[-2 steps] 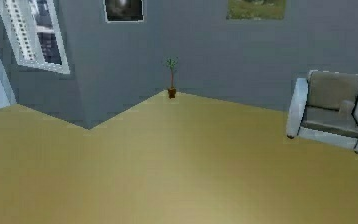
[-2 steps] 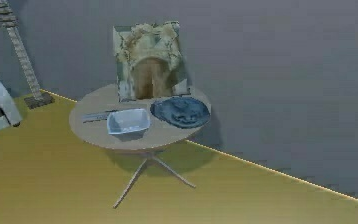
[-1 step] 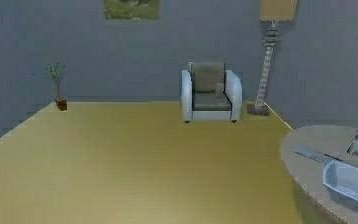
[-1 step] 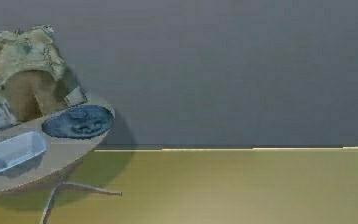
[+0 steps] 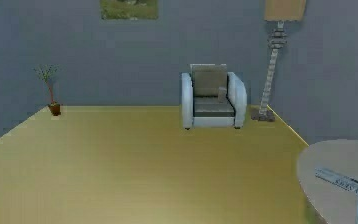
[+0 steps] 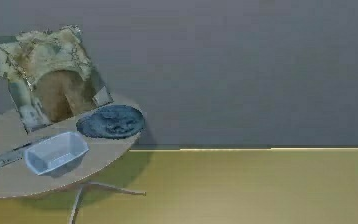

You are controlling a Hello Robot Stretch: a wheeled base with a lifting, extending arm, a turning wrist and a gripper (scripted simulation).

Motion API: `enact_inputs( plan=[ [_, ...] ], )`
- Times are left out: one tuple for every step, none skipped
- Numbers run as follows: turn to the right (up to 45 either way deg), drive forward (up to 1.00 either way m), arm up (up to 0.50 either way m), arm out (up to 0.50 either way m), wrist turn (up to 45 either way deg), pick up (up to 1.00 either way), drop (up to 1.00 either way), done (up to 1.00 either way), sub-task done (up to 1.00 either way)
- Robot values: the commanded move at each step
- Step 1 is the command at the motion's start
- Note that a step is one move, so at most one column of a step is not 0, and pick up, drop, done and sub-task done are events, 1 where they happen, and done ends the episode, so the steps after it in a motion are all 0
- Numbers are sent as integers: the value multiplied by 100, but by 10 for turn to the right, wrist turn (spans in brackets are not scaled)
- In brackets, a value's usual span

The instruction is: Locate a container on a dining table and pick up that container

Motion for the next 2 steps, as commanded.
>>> enact_inputs(
  plan=[
    [450,0,0,0,0,0,0,0,0],
    [450,0,0,0,0,0,0,0,0]
  ],
)
